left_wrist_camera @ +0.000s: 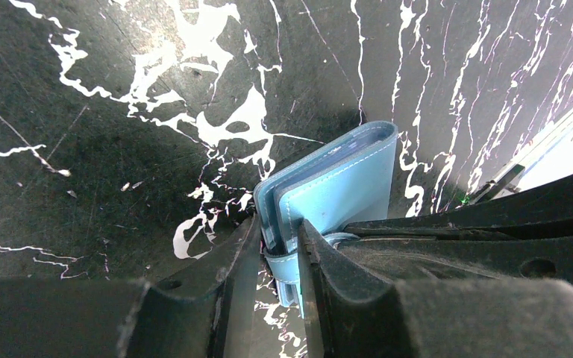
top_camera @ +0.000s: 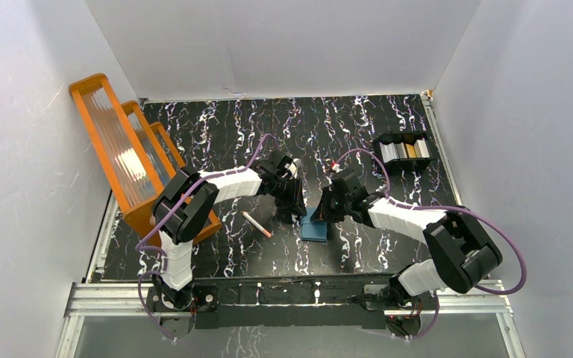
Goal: Put the credit cards into the card holder
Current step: Close the card holder at the center of the board.
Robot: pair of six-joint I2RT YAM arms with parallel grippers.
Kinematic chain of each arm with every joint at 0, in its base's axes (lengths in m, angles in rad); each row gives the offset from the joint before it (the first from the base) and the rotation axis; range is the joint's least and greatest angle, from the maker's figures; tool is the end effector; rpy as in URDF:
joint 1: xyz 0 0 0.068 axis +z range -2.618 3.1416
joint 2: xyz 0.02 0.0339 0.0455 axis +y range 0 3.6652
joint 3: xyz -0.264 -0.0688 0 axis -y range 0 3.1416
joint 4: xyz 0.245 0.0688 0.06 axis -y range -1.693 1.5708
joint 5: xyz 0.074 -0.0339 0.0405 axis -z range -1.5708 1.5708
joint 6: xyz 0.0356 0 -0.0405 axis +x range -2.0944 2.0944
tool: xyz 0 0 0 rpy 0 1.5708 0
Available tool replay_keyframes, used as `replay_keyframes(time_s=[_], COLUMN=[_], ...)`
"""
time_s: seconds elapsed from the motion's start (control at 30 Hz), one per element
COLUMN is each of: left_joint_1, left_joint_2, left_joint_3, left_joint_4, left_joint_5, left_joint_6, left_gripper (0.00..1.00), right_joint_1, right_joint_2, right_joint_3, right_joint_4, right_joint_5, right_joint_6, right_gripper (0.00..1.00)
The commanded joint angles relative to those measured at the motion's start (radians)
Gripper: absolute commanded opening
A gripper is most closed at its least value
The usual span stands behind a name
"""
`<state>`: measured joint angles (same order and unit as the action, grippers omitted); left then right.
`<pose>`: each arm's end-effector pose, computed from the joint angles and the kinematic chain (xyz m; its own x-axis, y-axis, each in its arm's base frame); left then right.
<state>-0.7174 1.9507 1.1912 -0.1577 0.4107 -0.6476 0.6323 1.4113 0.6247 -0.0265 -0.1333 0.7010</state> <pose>0.2934 -0.2748 0.1488 -0.9511 0.0958 -0.2937 0.2657 0.7386 -0.6196 0.2139 0.1626 0.1637 -0.8731 0.1528 -0.4629 -0.1260 0.8466 0.5170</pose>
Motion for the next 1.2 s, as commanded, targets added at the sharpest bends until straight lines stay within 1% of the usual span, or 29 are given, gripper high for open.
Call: replay_keyframes(time_s=[0.0, 0.13, 0.27, 0.37, 0.5, 0.67, 0.8, 0.97, 1.0, 1.07, 1.1, 1.17], left_joint_1=[-0.003, -0.004, -0.004, -0.005, -0.01, -0.01, -0.01, -0.012, -0.012, -0.014, -0.014, -0.014], left_joint_2=[0.001, -0.049, -0.127, -0.157, -0.152, -0.119, -0.116, -0.075, -0.076, -0.079, -0.077, -0.071], left_joint_3=[-0.021, -0.021, -0.074, -0.113, -0.147, -0.162, -0.168, -0.154, -0.154, -0.146, -0.142, -0.134], left_joint_4=[-0.107, -0.112, -0.064, -0.021, 0.06, 0.153, 0.174, 0.11, 0.1, 0.079, 0.069, 0.052], left_joint_5=[-0.082, -0.087, -0.04, -0.004, 0.064, 0.124, 0.112, 0.054, 0.041, 0.02, 0.014, 0.008], left_joint_6=[0.024, 0.007, -0.028, -0.057, -0.079, -0.108, -0.111, -0.098, -0.095, -0.086, -0.083, -0.077], left_gripper=[0.25, 0.29, 0.31, 0.31, 0.34, 0.34, 0.34, 0.31, 0.31, 0.3, 0.3, 0.3], right_joint_1=[-0.014, -0.014, -0.014, -0.013, -0.013, -0.013, -0.014, -0.013, -0.013, -0.013, -0.013, -0.014], right_joint_2=[0.015, 0.027, 0.025, 0.026, 0.029, 0.023, 0.017, 0.002, -0.008, -0.026, -0.035, -0.052], right_joint_3=[-0.017, -0.029, -0.04, -0.042, -0.042, -0.042, -0.045, -0.036, -0.027, -0.014, -0.006, 0.007], right_joint_4=[-0.045, -0.033, -0.022, -0.009, 0.0, 0.001, 0.0, -0.009, -0.015, -0.025, -0.032, -0.05], right_joint_5=[0.101, 0.094, 0.092, 0.086, 0.076, 0.072, 0.073, 0.036, 0.025, 0.013, 0.014, 0.021], right_joint_6=[-0.056, -0.052, -0.051, -0.049, -0.047, -0.046, -0.044, -0.029, -0.022, -0.009, -0.005, -0.002], right_gripper=[0.0, 0.0, 0.0, 0.0, 0.0, 0.0, 0.0, 0.0, 0.01, 0.09, 0.11, 0.13])
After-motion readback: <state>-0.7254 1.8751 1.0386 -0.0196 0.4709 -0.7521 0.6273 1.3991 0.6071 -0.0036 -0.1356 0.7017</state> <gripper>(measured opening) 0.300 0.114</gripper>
